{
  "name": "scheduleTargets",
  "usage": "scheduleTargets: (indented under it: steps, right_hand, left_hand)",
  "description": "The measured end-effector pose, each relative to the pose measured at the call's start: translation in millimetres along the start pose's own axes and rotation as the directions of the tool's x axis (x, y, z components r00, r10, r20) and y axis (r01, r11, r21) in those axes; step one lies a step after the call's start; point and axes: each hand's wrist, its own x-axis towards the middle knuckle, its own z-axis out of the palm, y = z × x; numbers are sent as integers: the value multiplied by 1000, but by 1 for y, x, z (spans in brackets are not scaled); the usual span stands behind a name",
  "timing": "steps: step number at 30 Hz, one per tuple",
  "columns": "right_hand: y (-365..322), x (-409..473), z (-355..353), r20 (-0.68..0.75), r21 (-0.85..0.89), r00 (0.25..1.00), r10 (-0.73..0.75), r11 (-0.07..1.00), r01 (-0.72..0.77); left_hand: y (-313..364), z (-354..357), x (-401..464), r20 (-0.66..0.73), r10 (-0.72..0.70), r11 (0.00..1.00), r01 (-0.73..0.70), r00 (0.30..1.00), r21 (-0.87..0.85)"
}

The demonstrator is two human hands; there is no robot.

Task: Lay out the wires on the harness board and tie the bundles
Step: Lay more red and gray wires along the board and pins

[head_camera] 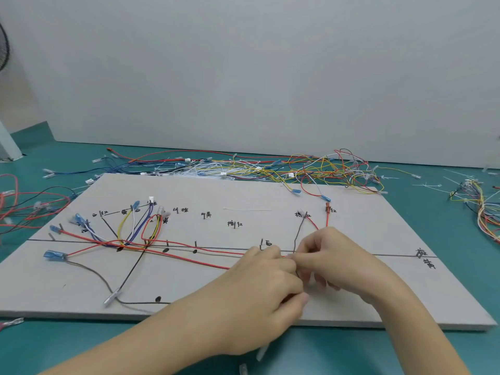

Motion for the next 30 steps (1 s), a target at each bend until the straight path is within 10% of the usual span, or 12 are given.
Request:
scheduleTargets:
  steps: [17, 24, 30]
  right_hand:
    - [70, -31, -56, -232, 300, 931, 281, 931, -206]
    - [74, -19, -63, -511, 549, 799, 316, 836, 21]
    - [45, -8, -32, -846, -166, 533, 4, 948, -271]
  left_hand:
    - [-14, 31, 94, -68, 25, 978, -38, 997, -204]
    - [-2, 42, 122, -67, -1, 969, -15, 998, -247]
    - [9, 45, 142, -120, -19, 964, -14, 993, -265]
